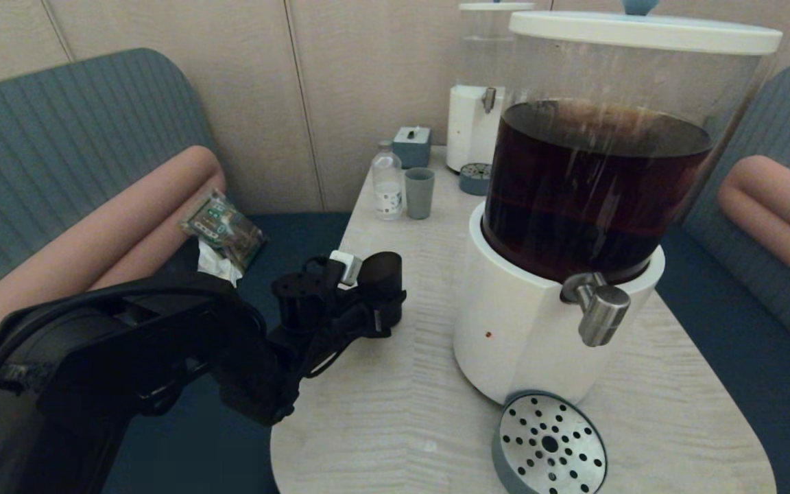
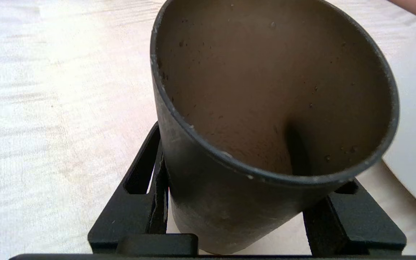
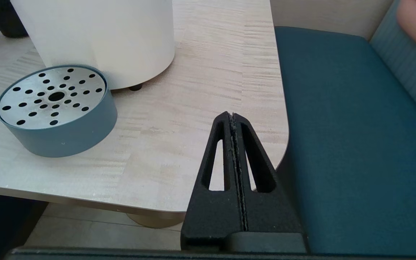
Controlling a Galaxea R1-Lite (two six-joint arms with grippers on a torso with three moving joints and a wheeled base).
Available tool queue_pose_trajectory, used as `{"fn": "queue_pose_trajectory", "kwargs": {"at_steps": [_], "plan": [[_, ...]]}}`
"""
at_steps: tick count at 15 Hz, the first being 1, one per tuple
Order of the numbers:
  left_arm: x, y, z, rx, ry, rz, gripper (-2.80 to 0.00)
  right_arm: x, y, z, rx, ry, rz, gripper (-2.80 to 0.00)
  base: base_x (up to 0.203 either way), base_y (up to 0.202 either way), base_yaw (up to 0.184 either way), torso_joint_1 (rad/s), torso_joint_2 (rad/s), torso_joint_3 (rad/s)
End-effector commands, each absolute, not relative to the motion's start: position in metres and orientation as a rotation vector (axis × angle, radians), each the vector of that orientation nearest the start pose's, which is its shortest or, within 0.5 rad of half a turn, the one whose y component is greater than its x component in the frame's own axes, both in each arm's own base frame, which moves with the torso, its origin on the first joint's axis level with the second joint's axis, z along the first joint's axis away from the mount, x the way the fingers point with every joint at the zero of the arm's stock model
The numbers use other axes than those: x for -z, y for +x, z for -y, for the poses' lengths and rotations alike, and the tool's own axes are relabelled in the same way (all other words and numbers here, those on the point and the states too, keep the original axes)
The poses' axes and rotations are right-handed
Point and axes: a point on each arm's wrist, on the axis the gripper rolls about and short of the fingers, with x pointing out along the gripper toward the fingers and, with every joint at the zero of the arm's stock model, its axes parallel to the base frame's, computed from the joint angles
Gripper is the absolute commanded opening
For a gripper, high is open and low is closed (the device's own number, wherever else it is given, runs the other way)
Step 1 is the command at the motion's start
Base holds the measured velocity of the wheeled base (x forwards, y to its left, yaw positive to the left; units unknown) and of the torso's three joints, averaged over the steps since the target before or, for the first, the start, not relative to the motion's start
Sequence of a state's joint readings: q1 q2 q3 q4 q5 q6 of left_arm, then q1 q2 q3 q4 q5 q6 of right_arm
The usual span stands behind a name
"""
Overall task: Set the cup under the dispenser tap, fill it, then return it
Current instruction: Place the cup next to the water dispenser
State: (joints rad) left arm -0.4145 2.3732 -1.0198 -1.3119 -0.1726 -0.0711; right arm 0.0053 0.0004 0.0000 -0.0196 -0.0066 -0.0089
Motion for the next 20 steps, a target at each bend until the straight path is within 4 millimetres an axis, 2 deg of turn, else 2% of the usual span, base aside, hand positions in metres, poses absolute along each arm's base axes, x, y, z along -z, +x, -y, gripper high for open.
{"fn": "queue_pose_trajectory", "kwargs": {"at_steps": [1, 4, 5, 6, 15, 20], "plan": [[-0.044, 0.392, 0.177, 0.585, -0.064, -0.074, -2.8, -0.076, -0.023, 0.0, 0.002, -0.009, 0.02, -2.8, 0.0, 0.0, 0.0, 0.0, 0.0, 0.0], [-0.043, 0.392, 0.177, 0.585, -0.064, -0.074, -2.8, -0.076, -0.023, 0.0, 0.0, -0.009, 0.02, -2.8, 0.0, 0.0, 0.0, 0.0, 0.0, 0.0], [-0.043, 0.392, 0.177, 0.585, -0.064, -0.074, -1.81, -0.076, -0.023, 0.0, 0.002, -0.009, 0.02, -2.8, 0.0, 0.0, 0.0, 0.0, 0.0, 0.0], [-0.043, 0.391, 0.177, 0.587, -0.062, -0.076, 0.0, -0.076, -0.023, 0.0, 0.001, -0.009, 0.02, -2.8, 0.0, 0.0, 0.0, 0.0, 0.0, 0.0], [-0.049, 0.386, 0.176, 0.591, -0.067, -0.055, 0.0, -0.076, -0.023, 0.0, 0.0, -0.009, 0.02, -2.8, 0.0, 0.0, 0.0, 0.0, 0.0, 0.0], [-0.065, 0.359, 0.166, 0.597, -0.067, -0.061, 0.0, -0.076, -0.023, 0.0, 0.001, -0.009, 0.02, -2.8, 0.0, 0.0, 0.0, 0.0, 0.0, 0.0]]}}
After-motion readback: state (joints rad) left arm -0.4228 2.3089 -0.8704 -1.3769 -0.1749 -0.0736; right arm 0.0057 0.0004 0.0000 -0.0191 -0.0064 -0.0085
